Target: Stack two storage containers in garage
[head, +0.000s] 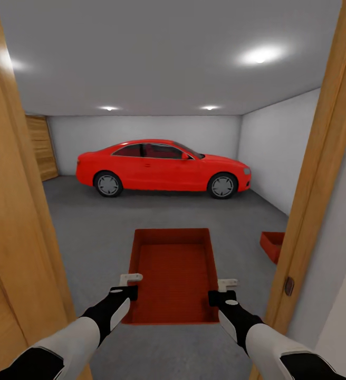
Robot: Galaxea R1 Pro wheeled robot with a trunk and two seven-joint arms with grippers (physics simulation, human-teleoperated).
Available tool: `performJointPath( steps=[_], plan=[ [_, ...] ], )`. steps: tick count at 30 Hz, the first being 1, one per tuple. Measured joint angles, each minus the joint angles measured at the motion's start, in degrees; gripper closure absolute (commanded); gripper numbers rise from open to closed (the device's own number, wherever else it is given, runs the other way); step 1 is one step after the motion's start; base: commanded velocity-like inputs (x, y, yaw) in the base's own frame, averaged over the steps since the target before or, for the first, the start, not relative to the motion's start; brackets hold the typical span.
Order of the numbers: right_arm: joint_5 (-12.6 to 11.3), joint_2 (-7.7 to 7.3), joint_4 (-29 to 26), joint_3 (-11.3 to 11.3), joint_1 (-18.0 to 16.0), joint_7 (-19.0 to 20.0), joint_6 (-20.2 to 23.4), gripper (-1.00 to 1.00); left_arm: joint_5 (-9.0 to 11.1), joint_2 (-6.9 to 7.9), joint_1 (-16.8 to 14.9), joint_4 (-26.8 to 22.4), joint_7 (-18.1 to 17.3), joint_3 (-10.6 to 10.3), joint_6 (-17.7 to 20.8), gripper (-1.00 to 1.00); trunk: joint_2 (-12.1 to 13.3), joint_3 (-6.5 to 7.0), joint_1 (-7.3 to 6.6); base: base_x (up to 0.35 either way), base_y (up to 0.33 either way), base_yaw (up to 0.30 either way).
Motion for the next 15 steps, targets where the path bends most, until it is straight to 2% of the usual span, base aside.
performJointPath(
  steps=[8,15],
  plan=[
    [0.0,0.01,0.0,0.0,0.0,0.0,0.0,1.00,0.0,0.02,0.0,0.0,-0.1,0.0,0.0,1.00,0.0,0.00,0.00,0.001,0.001,-0.107],
    [0.0,-0.02,0.0,0.0,0.0,0.0,0.0,1.00,0.0,-0.01,0.0,0.0,0.0,0.0,0.0,1.00,0.0,0.00,0.00,0.000,0.000,-0.019]
  ],
)
